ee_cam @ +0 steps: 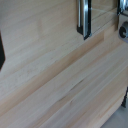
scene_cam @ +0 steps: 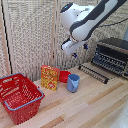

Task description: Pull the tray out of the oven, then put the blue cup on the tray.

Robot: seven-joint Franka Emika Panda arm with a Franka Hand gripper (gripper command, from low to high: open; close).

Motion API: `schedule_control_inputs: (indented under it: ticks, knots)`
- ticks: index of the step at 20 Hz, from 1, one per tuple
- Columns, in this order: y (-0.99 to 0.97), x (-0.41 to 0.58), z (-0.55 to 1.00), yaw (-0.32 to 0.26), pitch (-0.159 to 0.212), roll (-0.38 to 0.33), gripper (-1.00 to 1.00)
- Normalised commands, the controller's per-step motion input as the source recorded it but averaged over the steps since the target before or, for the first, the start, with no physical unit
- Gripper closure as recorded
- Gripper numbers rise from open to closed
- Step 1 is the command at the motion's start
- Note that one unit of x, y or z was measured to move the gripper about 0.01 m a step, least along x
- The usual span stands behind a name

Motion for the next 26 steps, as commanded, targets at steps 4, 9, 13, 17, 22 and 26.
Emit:
schedule_control_inputs:
  ticks: [4, 9, 13, 17, 22, 26]
  knots:
    - [-0.37, 0.127, -0.16, 0.117, -0.005, -0.261, -1.00]
    - [-0.41, 0.101, -0.22, 0.079, 0.049, -0.314, -1.00]
    - [-0.41, 0.099, -0.23, 0.077, 0.068, -0.321, -1.00]
    - [-0.39, 0.153, -0.24, 0.118, 0.047, -0.280, -1.00]
    - [-0.58, 0.020, -0.05, 0.092, -0.008, -0.237, -1.00]
    - [-0.74, -0.071, 0.00, 0.061, -0.036, -0.196, -1.00]
